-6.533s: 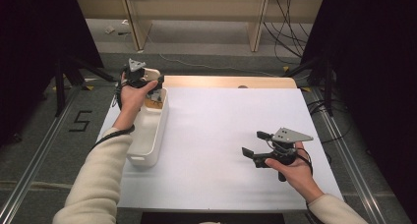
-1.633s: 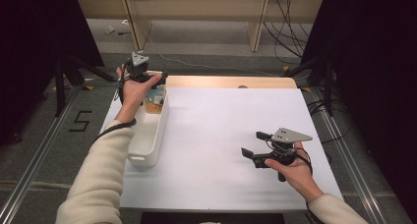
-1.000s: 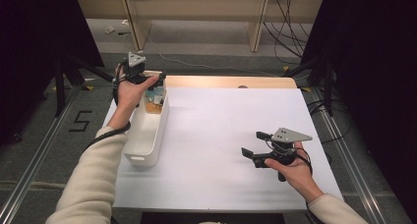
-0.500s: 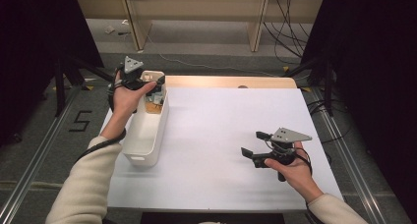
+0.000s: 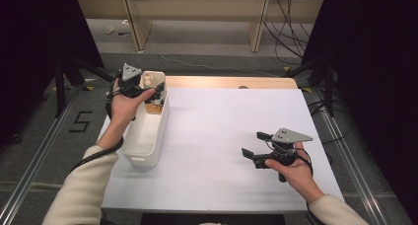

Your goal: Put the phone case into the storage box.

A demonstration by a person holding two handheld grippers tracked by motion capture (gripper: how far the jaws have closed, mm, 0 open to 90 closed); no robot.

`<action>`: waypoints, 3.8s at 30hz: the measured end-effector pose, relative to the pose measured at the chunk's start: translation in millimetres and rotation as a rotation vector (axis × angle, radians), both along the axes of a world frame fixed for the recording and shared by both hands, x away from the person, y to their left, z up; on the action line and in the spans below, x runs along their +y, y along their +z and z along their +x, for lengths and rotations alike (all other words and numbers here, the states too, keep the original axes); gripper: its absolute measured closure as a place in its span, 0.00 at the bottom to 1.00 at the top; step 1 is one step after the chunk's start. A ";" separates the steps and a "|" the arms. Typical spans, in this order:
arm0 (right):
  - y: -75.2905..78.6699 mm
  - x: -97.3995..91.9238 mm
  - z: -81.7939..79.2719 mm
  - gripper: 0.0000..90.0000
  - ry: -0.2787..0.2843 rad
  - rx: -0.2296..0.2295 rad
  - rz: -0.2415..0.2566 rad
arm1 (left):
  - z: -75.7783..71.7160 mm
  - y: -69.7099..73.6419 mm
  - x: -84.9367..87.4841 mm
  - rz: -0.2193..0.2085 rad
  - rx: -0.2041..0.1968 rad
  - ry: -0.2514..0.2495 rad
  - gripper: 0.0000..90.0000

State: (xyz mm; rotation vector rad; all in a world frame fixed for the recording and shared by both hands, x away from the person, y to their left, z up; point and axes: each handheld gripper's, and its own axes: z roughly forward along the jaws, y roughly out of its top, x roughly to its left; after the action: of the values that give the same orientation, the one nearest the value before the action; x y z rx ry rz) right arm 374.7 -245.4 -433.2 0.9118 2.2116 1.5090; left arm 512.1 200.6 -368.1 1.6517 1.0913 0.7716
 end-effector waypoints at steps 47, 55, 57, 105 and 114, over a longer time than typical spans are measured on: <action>1.2 0.2 -0.2 0.16 -0.001 -0.003 0.001 | -57.6 -13.4 -9.6 -0.033 0.007 -0.102 0.02; 1.6 0.1 -0.1 0.16 0.000 -0.005 0.001 | -69.2 -17.8 -12.2 -0.057 0.020 -0.141 0.02; 1.6 0.2 -0.1 0.16 -0.001 -0.006 0.002 | -71.8 -17.8 -12.4 -0.054 0.016 -0.149 0.02; 3.3 0.1 -0.7 0.16 0.002 -0.014 0.004 | -124.9 -35.5 -16.8 -0.055 -0.013 -0.306 0.02; 3.2 -0.1 -0.6 0.16 0.003 -0.014 0.003 | -130.1 -38.9 -16.2 -0.056 -0.009 -0.325 0.02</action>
State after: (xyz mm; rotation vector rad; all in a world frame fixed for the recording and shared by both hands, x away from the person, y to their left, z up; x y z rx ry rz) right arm 374.0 -245.4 -429.9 0.8966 2.2026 1.5159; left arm 381.9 184.4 -407.1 1.7201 0.8022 0.5315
